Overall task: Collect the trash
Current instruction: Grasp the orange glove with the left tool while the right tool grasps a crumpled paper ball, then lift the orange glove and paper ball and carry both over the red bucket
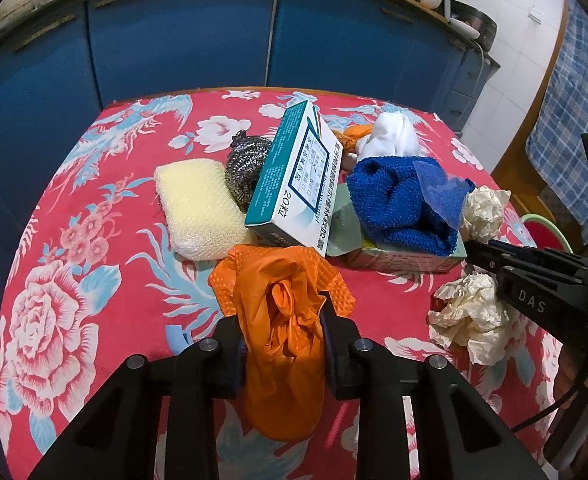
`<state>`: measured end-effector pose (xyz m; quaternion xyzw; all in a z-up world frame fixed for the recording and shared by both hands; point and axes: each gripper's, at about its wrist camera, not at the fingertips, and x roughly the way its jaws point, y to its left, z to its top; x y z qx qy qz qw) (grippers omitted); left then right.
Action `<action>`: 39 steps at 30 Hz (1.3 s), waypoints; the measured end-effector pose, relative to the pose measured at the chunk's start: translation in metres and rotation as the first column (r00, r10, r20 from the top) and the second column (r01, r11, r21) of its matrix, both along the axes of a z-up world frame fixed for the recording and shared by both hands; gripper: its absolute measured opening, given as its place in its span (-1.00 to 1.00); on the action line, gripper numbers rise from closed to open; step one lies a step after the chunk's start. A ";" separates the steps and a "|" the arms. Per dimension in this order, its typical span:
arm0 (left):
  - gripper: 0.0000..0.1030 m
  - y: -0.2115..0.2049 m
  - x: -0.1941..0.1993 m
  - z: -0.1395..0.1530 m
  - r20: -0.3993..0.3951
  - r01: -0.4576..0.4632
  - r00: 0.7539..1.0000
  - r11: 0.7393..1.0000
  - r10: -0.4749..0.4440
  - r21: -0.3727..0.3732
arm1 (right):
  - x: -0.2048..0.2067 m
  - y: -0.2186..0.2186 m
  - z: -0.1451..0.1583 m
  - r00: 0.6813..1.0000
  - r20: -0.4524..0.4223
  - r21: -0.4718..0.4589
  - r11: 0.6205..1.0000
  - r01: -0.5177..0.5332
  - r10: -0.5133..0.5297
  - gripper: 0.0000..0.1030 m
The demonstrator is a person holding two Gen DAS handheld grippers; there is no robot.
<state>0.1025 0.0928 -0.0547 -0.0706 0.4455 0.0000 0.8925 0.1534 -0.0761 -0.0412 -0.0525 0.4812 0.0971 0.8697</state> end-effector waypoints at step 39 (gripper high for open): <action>-0.65 -0.011 -0.023 0.036 0.038 0.017 0.999 0.998 -0.015 -0.053 | -0.057 -0.026 0.060 0.981 0.191 0.084 0.996 0.001 -0.017 -0.89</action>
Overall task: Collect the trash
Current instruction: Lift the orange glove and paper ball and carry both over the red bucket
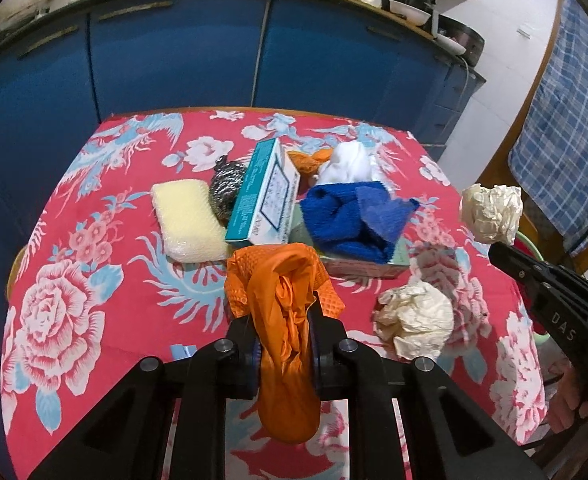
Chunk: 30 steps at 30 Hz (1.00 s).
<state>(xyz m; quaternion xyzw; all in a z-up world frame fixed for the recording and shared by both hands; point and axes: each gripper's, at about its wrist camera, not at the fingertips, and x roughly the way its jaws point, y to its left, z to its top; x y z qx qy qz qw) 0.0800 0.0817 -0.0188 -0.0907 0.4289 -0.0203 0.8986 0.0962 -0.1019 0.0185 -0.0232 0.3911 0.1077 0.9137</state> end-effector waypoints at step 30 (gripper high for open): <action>-0.65 -0.097 0.012 0.029 0.048 0.200 0.978 0.978 -0.203 0.065 | -0.032 -0.080 0.009 0.992 0.020 0.047 0.991 0.123 -0.124 -0.89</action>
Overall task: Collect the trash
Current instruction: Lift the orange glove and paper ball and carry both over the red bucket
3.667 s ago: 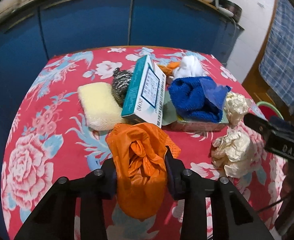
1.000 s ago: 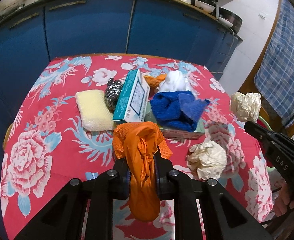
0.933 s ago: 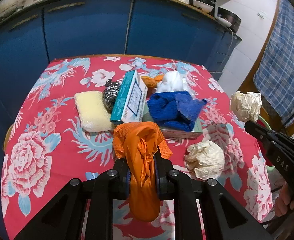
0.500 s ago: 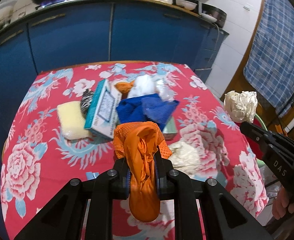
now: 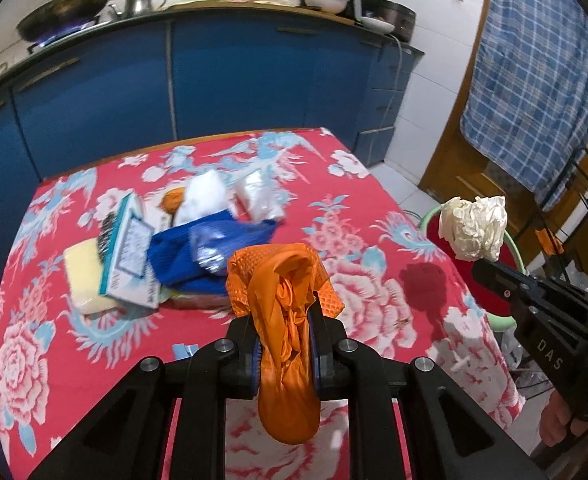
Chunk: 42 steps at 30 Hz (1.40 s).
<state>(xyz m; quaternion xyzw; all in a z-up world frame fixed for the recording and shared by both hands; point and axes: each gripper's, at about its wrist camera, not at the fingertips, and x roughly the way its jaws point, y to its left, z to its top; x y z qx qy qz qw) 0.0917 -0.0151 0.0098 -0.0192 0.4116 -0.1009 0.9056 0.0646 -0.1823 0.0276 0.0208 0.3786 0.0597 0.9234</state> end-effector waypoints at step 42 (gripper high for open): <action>-0.65 -0.220 0.070 -0.015 -0.050 0.333 0.943 0.935 -0.329 0.124 | 0.008 -0.181 -0.047 0.953 -0.083 0.073 0.952 0.296 -0.290 -0.89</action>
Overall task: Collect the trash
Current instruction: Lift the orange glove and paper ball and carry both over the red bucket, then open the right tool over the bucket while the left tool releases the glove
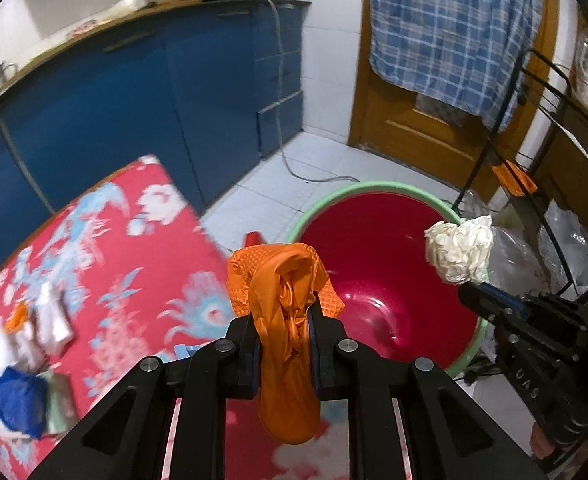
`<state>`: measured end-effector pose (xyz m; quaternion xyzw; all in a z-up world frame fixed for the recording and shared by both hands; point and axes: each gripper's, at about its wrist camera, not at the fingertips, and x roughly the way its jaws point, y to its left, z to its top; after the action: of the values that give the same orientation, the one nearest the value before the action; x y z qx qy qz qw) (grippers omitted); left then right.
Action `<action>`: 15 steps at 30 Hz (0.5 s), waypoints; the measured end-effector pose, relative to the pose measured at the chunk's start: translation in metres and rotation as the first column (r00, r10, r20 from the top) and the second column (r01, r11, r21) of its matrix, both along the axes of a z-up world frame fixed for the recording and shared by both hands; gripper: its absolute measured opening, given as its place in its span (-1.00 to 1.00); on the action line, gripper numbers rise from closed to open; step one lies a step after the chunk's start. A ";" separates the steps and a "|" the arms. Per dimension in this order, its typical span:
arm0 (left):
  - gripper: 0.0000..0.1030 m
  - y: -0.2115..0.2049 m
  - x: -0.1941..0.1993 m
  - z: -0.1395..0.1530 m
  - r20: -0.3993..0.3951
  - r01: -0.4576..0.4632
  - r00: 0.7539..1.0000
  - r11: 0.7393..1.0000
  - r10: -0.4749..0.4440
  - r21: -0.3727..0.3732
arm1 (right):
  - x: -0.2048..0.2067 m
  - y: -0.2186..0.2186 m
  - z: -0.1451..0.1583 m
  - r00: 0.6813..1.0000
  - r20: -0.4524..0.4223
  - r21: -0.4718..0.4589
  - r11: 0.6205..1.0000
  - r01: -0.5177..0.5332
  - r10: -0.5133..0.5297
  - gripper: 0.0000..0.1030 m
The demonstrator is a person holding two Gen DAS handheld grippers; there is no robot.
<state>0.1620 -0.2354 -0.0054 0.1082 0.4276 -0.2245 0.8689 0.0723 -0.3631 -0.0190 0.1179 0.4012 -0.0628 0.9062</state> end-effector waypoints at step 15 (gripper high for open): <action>-0.53 -0.044 0.008 -0.035 -0.075 0.092 0.993 0.996 -0.091 -0.001 | 0.009 -0.030 -0.038 0.996 -0.086 0.060 0.997 0.041 -0.035 -0.87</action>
<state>0.1703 -0.2796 -0.0408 0.1204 0.4547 -0.2675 0.8409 0.0812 -0.3931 -0.0573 0.1507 0.4387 -0.0725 0.8829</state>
